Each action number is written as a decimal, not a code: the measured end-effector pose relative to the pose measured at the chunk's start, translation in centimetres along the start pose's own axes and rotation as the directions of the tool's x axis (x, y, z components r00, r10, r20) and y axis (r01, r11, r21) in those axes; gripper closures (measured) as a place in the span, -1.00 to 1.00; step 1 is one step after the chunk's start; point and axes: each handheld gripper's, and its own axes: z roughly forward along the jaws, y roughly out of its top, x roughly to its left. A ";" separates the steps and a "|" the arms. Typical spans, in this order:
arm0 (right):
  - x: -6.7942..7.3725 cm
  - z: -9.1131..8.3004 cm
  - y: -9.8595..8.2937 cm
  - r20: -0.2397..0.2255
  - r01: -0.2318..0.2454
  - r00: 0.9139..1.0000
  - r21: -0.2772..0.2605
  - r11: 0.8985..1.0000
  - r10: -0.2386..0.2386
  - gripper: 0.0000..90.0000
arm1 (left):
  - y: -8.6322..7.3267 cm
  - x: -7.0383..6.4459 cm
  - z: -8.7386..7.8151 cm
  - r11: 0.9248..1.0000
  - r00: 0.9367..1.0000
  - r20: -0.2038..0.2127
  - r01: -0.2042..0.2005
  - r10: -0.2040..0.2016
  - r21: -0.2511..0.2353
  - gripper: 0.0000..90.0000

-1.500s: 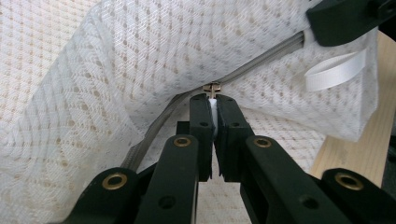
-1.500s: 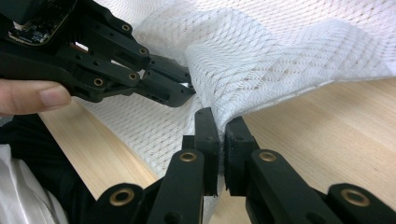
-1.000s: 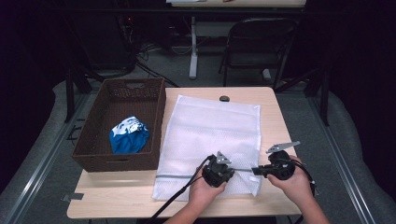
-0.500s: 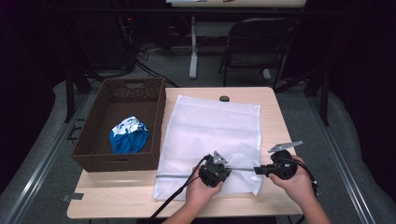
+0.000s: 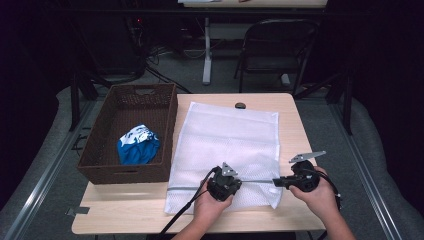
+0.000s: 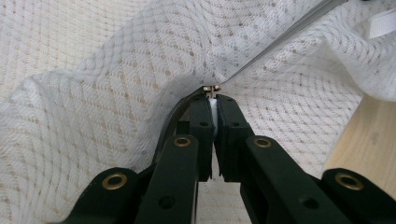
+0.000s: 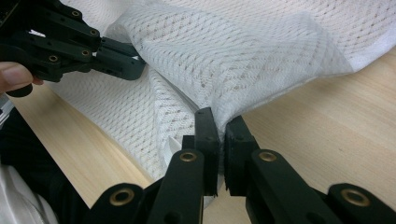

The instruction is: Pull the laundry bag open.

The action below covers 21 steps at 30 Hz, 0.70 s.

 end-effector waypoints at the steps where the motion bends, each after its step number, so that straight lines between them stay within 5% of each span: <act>1: 0.0 0.0 0.0 0.001 0.000 1.000 -0.001 1.000 0.000 0.91 | 0.0 0.1 -0.1 1.000 1.000 -0.003 -0.006 0.006 0.002 0.93; 21: -0.5 -0.2 -0.2 0.004 -0.013 1.000 -0.006 1.000 0.013 0.91 | -0.9 0.9 -0.9 1.000 1.000 -0.015 0.023 -0.023 0.003 0.93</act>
